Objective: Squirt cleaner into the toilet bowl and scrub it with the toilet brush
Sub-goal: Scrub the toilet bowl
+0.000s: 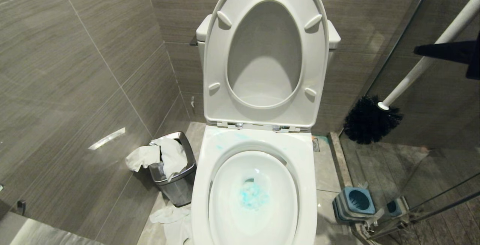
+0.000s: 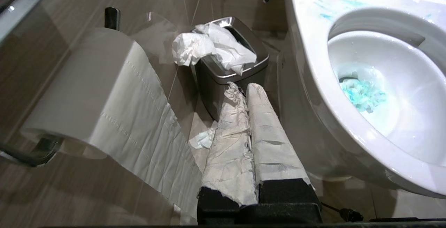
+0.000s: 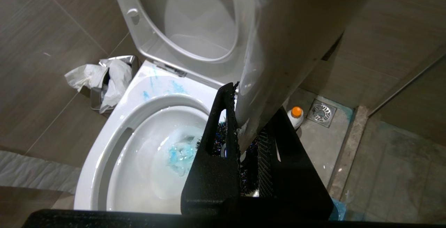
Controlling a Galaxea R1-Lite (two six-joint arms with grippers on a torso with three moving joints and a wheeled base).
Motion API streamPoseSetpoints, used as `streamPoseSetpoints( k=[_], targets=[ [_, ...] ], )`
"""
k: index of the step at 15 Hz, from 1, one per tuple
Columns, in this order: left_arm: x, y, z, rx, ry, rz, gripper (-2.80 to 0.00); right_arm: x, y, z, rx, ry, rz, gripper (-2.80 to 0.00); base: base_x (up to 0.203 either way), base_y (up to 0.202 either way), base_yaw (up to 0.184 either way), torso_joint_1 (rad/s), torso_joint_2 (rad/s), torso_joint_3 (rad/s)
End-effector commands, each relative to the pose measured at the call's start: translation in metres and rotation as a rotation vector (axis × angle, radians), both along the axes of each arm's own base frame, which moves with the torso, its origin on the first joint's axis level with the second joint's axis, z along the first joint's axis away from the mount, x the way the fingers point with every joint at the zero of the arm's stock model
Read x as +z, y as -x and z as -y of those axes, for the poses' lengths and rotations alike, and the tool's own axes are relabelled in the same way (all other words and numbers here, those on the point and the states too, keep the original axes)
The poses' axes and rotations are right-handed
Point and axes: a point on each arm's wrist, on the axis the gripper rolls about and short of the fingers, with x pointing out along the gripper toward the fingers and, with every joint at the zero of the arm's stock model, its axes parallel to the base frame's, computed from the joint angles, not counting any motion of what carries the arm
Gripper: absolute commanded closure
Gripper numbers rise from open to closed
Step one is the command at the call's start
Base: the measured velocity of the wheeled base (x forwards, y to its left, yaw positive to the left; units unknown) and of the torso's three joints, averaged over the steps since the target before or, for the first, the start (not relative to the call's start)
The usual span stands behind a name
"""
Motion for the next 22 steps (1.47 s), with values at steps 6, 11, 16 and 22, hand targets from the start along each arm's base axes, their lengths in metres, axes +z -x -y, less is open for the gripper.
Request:
streamPoseSetpoints(
  k=[6, 11, 16, 22],
  targets=[
    [0.000, 0.000, 0.000, 0.000, -0.002, 0.000, 0.00, -0.042, -0.069, -0.064, -0.007, 0.038, -0.073, 0.00, 0.000, 0.000, 0.000, -0.001, 0.00, 0.197],
    [0.000, 0.000, 0.000, -0.002, -0.008, 0.000, 0.00, -0.072, -0.084, -0.113, 0.040, 0.081, -0.121, 0.00, 0.000, 0.000, 0.000, 0.001, 0.00, 0.045],
    [0.000, 0.000, 0.000, -0.002, -0.010, 0.000, 0.00, -0.107, -0.103, -0.149, 0.059, 0.105, -0.214, 0.00, 0.000, 0.000, 0.000, 0.000, 0.00, -0.018],
    [0.000, 0.000, 0.000, -0.002, -0.010, 0.000, 0.00, -0.132, -0.114, -0.170, 0.058, 0.117, -0.280, 0.00, 0.000, 0.000, 0.000, 0.002, 0.00, -0.172]
  ],
)
